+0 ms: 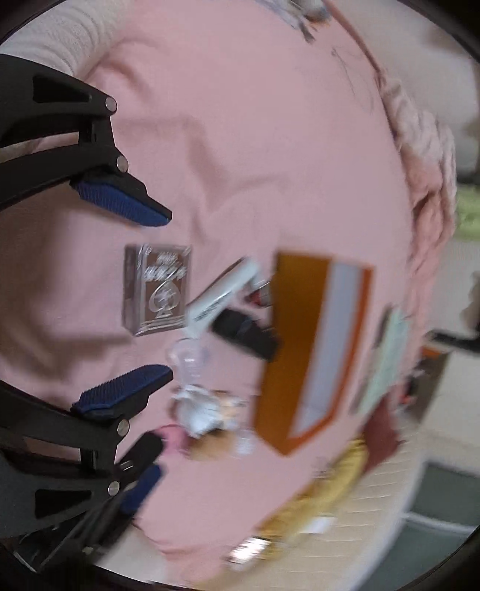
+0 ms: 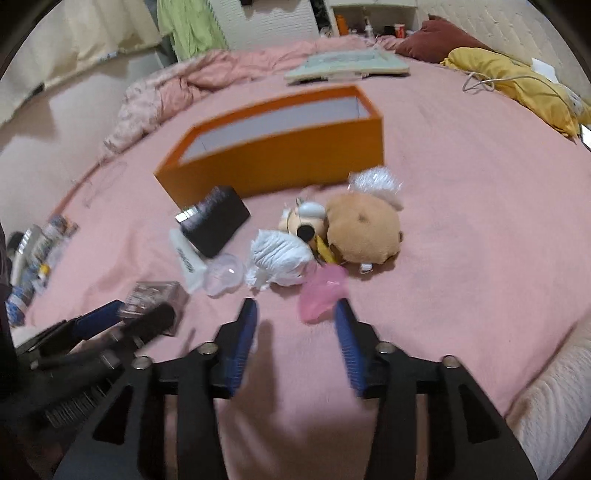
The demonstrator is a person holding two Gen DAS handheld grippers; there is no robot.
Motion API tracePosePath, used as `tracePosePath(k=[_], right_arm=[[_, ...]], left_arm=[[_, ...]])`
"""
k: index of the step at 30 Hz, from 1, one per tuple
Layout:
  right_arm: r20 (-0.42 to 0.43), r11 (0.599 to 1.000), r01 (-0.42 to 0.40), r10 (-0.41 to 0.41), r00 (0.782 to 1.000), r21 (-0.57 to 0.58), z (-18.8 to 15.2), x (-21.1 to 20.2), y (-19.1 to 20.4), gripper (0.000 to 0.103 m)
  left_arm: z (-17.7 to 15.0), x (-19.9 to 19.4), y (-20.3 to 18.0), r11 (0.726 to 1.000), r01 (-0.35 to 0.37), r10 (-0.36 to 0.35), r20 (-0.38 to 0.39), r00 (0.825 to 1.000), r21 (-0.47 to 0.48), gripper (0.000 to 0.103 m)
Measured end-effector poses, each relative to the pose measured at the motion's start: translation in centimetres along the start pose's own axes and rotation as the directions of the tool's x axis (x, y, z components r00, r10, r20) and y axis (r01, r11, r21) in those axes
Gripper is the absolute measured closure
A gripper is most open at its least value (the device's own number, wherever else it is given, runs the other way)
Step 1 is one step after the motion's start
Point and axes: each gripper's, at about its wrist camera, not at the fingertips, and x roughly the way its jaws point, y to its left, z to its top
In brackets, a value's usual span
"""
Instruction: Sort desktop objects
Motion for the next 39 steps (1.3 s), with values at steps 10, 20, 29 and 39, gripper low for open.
tracePosePath(k=[10, 20, 29, 39], right_arm=[[0.052, 0.986, 0.162, -0.164, 0.985, 0.043, -0.5, -1.6, -1.4, 0.035], [0.045, 0.988, 0.155, -0.156, 0.987, 0.027, -0.4, -1.1, -1.5, 0.035], [0.047, 0.987, 0.158, -0.159, 0.986, 0.022, -0.3, -1.1, -1.4, 0.035], [0.020, 0.987, 0.153, -0.154, 0.988, 0.038, -0.4, -0.4, -1.5, 0.035]], left_arm=[[-0.9, 0.7, -0.6, 0.995, -0.090, 0.092, -0.049, 0.995, 0.050, 0.015], [-1.3, 0.5, -0.8, 0.991, -0.089, 0.095, -0.065, 0.993, 0.095, 0.015], [-1.3, 0.8, -1.0, 0.992, -0.083, 0.091, -0.073, 0.993, 0.096, 0.015], [-1.2, 1.5, -1.1, 0.993, -0.072, 0.080, -0.086, 0.993, 0.090, 0.015]])
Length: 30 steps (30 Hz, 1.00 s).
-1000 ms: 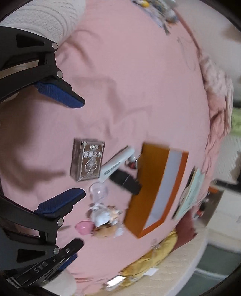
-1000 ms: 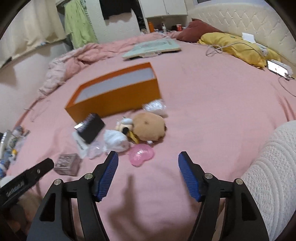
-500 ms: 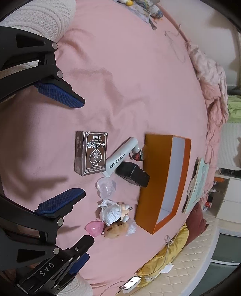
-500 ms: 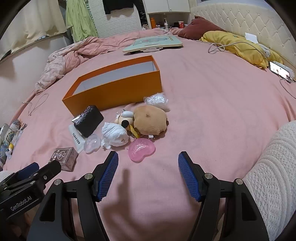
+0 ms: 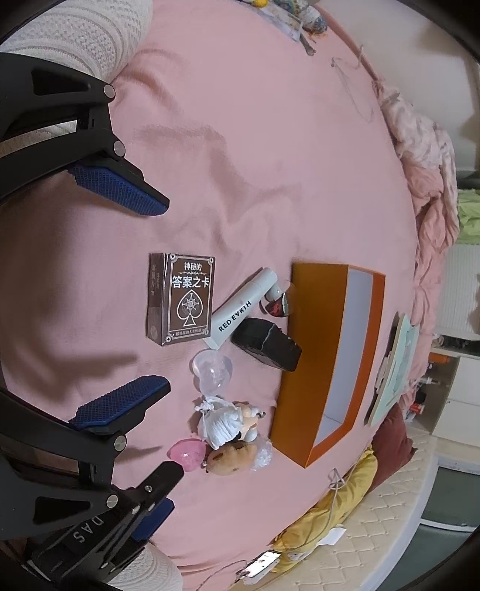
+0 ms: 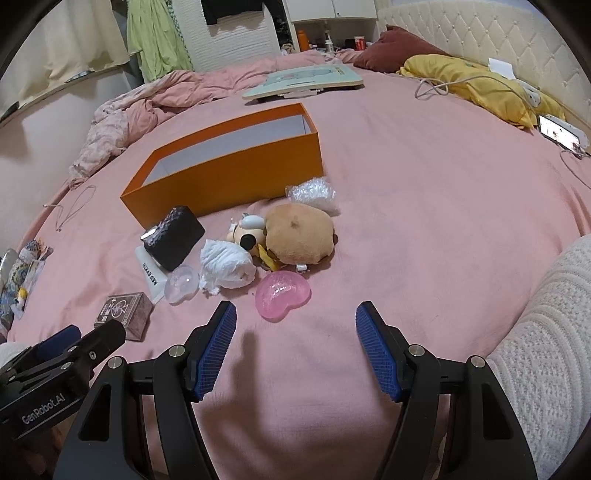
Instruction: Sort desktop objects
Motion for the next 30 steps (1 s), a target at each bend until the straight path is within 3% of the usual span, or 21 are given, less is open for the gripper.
tracePosePath(k=[8, 30], right_arm=[[0.010, 0.999, 0.001, 0.000, 1.000, -0.052, -0.3, 0.2, 1.2, 0.035], [0.008, 1.000, 0.018, -0.019, 1.000, 0.021, 0.0, 0.5, 0.0, 0.035]], left_arm=[[0.1, 0.1, 0.3, 0.999, 0.006, -0.006, 0.004, 1.000, -0.033, 0.015], [0.2, 0.7, 0.8, 0.996, 0.020, -0.021, -0.006, 1.000, -0.083, 0.015]])
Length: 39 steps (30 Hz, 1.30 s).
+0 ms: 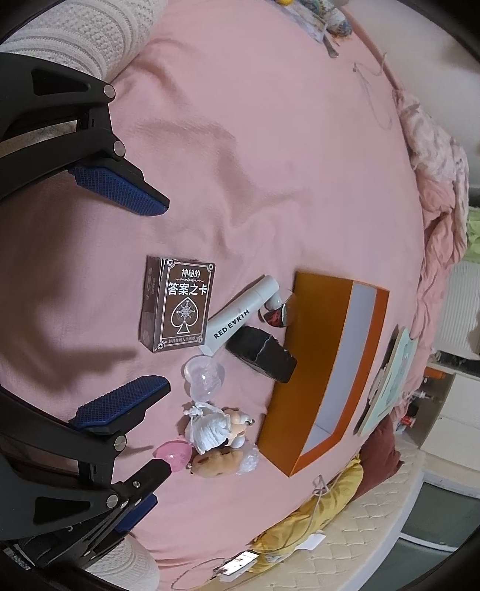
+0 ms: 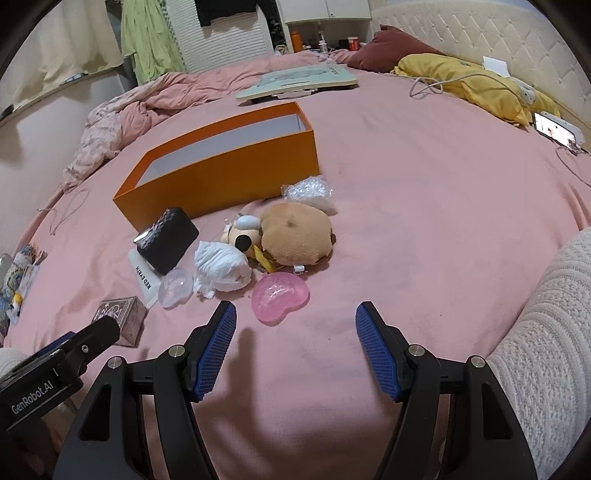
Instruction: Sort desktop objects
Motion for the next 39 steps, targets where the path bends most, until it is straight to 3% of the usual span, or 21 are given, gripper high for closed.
tracePosePath(k=[16, 24, 31, 37, 39], right_arm=[[0.006, 0.999, 0.028, -0.028, 1.000, -0.031, 0.0, 0.3, 0.5, 0.035], [0.005, 0.999, 0.012, -0.012, 1.000, 0.042, 0.2, 0.5, -0.7, 0.035], [0.002, 0.997, 0.072, -0.072, 0.997, -0.024, 0.4, 1.7, 0.5, 0.035], [0.030, 0.957, 0.192, -0.190, 0.981, -0.219, 0.4, 3.6, 3.2, 0.035], [0.029, 0.954, 0.196, -0.195, 0.980, -0.227, 0.5, 4.1, 3.2, 0.036]], left_arm=[[-0.5, 0.3, -0.2, 0.999, -0.005, 0.004, -0.022, 1.000, -0.035, 0.015], [-0.5, 1.1, -0.7, 0.999, -0.044, 0.044, -0.006, 0.999, -0.003, 0.015], [-0.4, 2.7, -1.9, 0.989, -0.122, 0.121, 0.007, 0.993, 0.081, 0.015], [-0.5, 3.4, -2.3, 0.979, -0.159, 0.158, 0.017, 0.987, 0.127, 0.015], [-0.4, 3.4, -2.2, 0.979, -0.155, 0.154, 0.016, 0.988, 0.133, 0.020]])
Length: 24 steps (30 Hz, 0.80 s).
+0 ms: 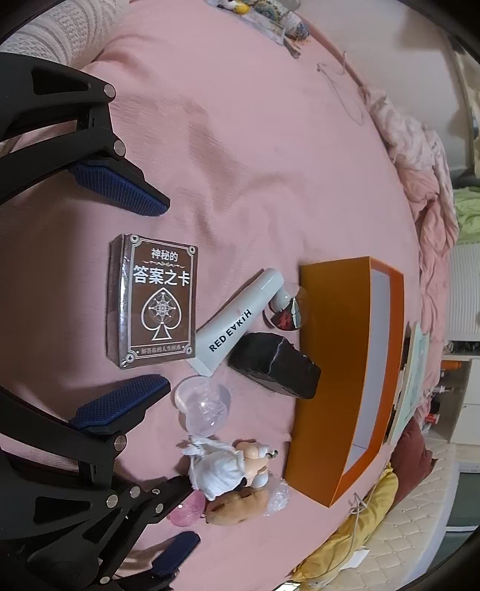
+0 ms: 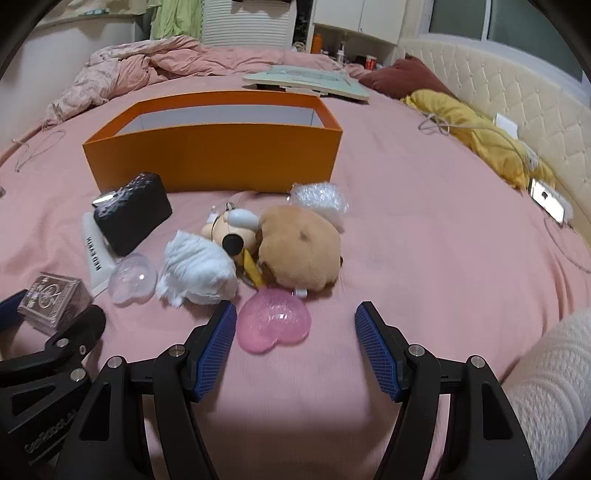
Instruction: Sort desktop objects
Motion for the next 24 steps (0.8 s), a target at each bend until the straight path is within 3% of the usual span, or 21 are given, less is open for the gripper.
tracePosePath(k=[1, 2, 8, 10, 21, 24], right_arm=[[-0.005, 1.000, -0.015, 0.015, 1.000, 0.008, 0.0, 0.1, -0.2, 0.046], [-0.009, 0.999, -0.030, 0.030, 1.000, 0.010, -0.1, 0.1, -0.3, 0.064], [0.000, 0.997, -0.078, 0.078, 0.997, 0.027, -0.3, -0.7, -0.8, 0.064], [0.011, 0.993, -0.106, 0.106, 0.994, 0.053, -0.3, -1.3, -1.1, 0.064], [0.145, 0.977, -0.206, 0.194, 0.970, 0.065, 2.2, -5.0, -2.0, 0.063], [0.150, 0.963, -0.262, 0.249, 0.957, 0.070, 4.6, -4.8, -2.4, 0.063]], left_arm=[[0.0, -0.1, 0.0, 1.000, 0.004, -0.004, 0.001, 1.000, 0.008, 0.033], [0.0, -0.1, -0.1, 1.000, 0.009, -0.009, 0.004, 1.000, 0.017, 0.049], [0.3, -1.4, 0.2, 0.996, 0.087, -0.087, 0.040, 0.995, -0.001, 0.048], [0.5, -2.6, 0.5, 0.994, 0.111, -0.110, 0.085, 0.990, -0.012, 0.048], [3.8, -5.8, -0.1, 0.987, 0.156, -0.160, 0.211, 0.964, 0.033, 0.048], [6.2, -6.0, -0.2, 0.991, 0.111, -0.126, 0.247, 0.961, 0.074, 0.048]])
